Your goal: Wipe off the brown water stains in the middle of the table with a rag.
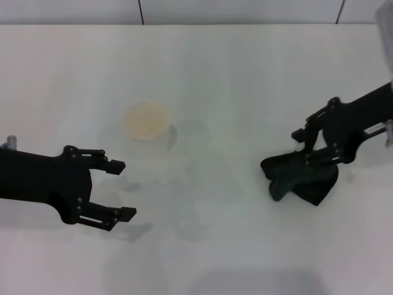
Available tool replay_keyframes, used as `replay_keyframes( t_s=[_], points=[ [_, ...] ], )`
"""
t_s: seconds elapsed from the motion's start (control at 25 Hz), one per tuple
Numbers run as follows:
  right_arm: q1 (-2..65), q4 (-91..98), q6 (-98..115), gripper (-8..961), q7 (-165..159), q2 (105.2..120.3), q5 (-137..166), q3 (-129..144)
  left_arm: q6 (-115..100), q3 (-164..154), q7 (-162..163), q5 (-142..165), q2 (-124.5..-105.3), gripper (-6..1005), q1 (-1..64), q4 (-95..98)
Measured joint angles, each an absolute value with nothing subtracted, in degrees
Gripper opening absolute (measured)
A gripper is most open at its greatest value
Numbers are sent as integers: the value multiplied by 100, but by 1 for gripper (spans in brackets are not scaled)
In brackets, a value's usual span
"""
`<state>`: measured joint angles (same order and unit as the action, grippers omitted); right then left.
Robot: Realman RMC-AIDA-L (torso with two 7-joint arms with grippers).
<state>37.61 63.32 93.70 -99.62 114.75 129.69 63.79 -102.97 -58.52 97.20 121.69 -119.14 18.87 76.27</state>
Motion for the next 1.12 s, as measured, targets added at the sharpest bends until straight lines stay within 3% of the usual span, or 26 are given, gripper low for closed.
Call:
replay_keyframes(
  t_s=[0.36, 1.12],
  points=[
    [3750, 6005, 10017, 499, -9358, 11356, 12924, 5232, -10242, -5853, 9535, 12054, -11911, 888, 1867, 7568],
    [3703, 5925, 10010, 491, -9121, 11459, 12492, 5201, -10150, -5716, 9254, 11859, -11909, 888, 1811, 7314]
  ],
)
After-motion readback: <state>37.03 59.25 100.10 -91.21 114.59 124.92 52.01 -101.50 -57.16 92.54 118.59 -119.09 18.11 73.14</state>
